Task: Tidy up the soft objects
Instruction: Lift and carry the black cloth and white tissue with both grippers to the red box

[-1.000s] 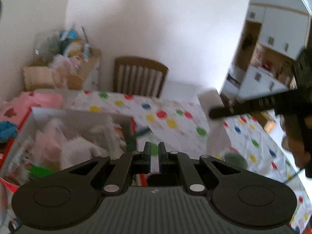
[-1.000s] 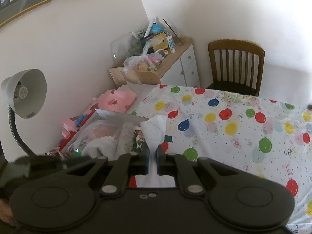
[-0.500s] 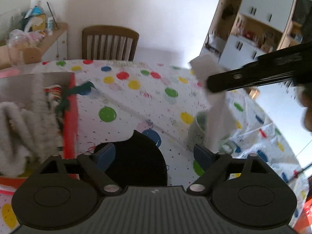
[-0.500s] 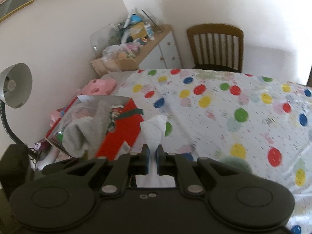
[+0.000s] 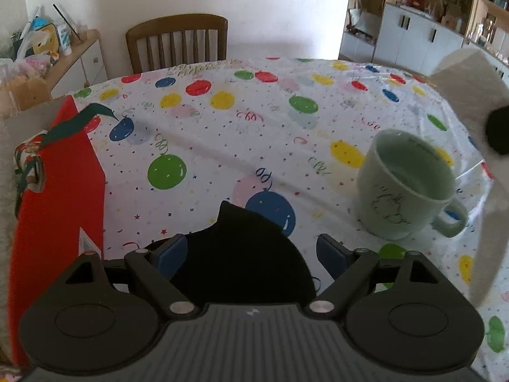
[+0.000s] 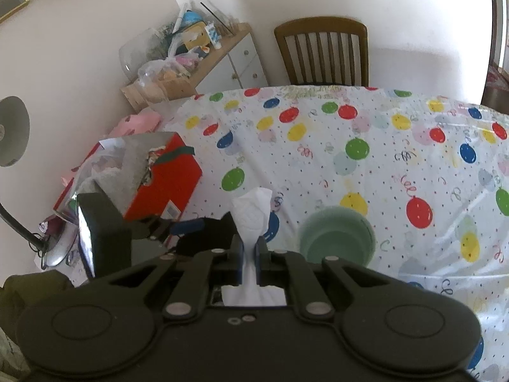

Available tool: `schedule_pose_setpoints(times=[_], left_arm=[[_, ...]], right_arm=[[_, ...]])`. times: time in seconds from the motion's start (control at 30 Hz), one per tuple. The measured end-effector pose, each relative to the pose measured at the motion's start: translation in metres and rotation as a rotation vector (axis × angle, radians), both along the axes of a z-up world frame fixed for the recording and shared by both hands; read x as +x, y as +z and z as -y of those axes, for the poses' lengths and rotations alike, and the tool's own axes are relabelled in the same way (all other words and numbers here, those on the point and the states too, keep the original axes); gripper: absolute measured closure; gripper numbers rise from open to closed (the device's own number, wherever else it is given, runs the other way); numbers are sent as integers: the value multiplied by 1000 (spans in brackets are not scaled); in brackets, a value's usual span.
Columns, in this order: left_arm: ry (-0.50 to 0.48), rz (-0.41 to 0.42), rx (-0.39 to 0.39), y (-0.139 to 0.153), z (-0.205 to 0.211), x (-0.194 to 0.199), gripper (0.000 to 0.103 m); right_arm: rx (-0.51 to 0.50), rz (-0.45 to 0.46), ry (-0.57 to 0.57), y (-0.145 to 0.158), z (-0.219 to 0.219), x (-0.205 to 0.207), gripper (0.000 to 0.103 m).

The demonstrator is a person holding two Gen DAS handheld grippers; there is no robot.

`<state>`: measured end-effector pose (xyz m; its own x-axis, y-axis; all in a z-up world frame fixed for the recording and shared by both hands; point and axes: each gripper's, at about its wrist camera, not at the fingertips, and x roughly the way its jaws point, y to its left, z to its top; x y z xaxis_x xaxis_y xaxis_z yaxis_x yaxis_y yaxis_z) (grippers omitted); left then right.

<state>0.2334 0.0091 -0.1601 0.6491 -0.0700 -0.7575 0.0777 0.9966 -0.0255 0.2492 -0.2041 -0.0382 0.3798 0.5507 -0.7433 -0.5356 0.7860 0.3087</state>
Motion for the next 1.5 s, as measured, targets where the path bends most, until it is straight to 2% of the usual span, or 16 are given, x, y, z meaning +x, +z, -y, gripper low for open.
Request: schedule_pose_setpoints(times=[0.23, 0.3, 0.4, 0.47, 0.5, 0.53, 0.6, 0.67, 0.93, 1.13, 1.3, 1.5], left_arm=[[17, -17, 56, -14, 2, 7, 15], [18, -15, 58, -16, 3, 7, 18], [4, -22, 72, -19, 7, 8, 33], [-15, -18, 78, -19, 12, 7, 53], [-27, -19, 77, -18, 14, 7, 57], [-40, -18, 76, -18, 17, 7, 66], [-63, -13, 88, -17, 22, 5, 72], [-71, -2, 113, -16, 26, 2, 88], [-29, 61, 31, 9, 7, -23, 90], [14, 149, -67, 52, -16, -53, 90], [53, 183, -125, 89, -34, -69, 90], [95, 237, -150, 136, -60, -86, 90]], right_arm=[[-7, -22, 4, -9, -2, 2, 97], [-8, -26, 4, -10, -3, 2, 97], [-9, -31, 6, -12, -4, 3, 97], [-9, -34, 6, -13, -5, 4, 97], [-10, -35, 6, -13, -6, 4, 97], [-10, -35, 6, -13, -6, 4, 97], [-8, -34, 6, -13, -6, 4, 97], [-7, -33, 7, -14, -7, 5, 97], [15, -32, 1, -12, -9, 4, 97], [44, -23, 16, -1, -16, -1, 97], [71, -9, 44, 13, -28, -4, 97], [107, 17, 94, 34, -55, -6, 97]])
